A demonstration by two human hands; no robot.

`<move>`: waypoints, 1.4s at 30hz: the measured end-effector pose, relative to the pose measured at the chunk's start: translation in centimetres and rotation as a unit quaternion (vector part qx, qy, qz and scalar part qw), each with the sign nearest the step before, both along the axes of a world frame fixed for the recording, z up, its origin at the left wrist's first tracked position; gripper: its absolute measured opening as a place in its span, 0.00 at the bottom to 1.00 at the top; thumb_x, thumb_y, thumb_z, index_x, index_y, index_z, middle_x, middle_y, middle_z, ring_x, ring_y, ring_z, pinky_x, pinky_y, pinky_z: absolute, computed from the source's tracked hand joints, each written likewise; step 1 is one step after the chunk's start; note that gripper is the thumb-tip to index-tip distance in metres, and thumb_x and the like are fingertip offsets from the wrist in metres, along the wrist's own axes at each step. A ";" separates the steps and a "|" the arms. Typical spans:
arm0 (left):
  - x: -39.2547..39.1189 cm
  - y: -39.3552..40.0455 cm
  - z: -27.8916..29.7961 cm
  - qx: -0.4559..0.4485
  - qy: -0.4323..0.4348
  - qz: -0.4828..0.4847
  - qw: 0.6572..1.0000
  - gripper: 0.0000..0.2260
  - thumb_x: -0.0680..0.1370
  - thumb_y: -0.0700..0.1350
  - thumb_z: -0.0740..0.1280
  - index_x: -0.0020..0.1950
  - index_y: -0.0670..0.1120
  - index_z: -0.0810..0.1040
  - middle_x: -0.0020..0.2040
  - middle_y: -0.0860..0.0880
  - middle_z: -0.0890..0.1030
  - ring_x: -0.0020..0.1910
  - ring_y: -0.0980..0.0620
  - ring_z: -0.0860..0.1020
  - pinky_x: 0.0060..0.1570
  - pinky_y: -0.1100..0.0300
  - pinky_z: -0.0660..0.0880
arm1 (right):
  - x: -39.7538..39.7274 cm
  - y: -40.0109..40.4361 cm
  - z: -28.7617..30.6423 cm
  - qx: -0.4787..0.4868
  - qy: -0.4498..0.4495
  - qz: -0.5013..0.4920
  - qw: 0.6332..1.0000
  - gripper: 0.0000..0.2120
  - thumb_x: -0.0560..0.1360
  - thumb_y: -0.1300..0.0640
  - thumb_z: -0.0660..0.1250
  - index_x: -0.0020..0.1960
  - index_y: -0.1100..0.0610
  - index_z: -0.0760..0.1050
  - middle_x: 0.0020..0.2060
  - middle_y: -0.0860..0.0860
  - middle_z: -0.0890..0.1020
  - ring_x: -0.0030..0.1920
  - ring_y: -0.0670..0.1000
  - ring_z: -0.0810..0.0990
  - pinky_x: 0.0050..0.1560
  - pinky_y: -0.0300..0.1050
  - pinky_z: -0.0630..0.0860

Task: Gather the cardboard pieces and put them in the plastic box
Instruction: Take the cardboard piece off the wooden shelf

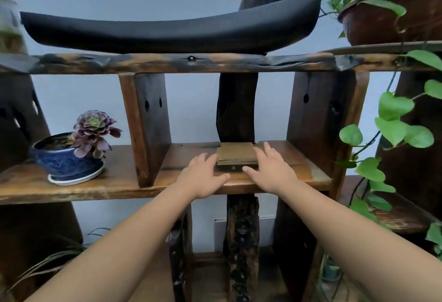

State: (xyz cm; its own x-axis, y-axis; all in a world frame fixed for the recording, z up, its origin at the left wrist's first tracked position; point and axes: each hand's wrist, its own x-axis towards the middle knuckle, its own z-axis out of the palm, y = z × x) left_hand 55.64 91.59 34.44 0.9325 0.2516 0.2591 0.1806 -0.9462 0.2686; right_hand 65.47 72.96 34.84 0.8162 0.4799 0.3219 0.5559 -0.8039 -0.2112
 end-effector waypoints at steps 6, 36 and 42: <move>6.5 2.1 -0.6 -0.166 0.005 0.000 0.986 0.31 0.75 0.62 0.62 0.74 0.50 0.62 0.70 0.44 0.71 0.67 0.43 0.70 0.56 0.56 0.65 | 5.3 1.8 -1.1 0.008 0.068 -0.016 0.998 0.35 0.76 0.36 0.57 0.77 0.51 0.55 0.79 0.55 0.51 0.76 0.59 0.54 0.72 0.58 0.60; 13.4 3.7 -2.7 -0.251 -0.162 -0.016 0.954 0.37 0.74 0.45 0.71 0.76 0.55 0.53 0.71 0.48 0.64 0.67 0.48 0.66 0.62 0.58 0.63 | 12.7 4.7 -2.8 0.309 0.118 0.000 0.944 0.33 0.73 0.47 0.70 0.73 0.49 0.60 0.68 0.52 0.68 0.64 0.55 0.71 0.58 0.46 0.67; 12.9 3.0 -2.6 -0.215 -0.210 -0.012 0.954 0.34 0.74 0.42 0.70 0.75 0.53 0.56 0.68 0.49 0.60 0.64 0.51 0.66 0.62 0.62 0.60 | 11.5 4.6 -2.4 0.356 0.094 0.065 0.927 0.35 0.73 0.55 0.71 0.75 0.51 0.58 0.67 0.53 0.71 0.66 0.54 0.70 0.63 0.45 0.66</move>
State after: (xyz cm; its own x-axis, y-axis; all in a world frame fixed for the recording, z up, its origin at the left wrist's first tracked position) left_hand 68.52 94.63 31.83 0.7759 0.3987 0.4890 -0.0484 -0.7351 0.6762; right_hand 76.96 77.55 32.41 0.8403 0.2982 0.4528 0.5378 -0.3521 -0.7660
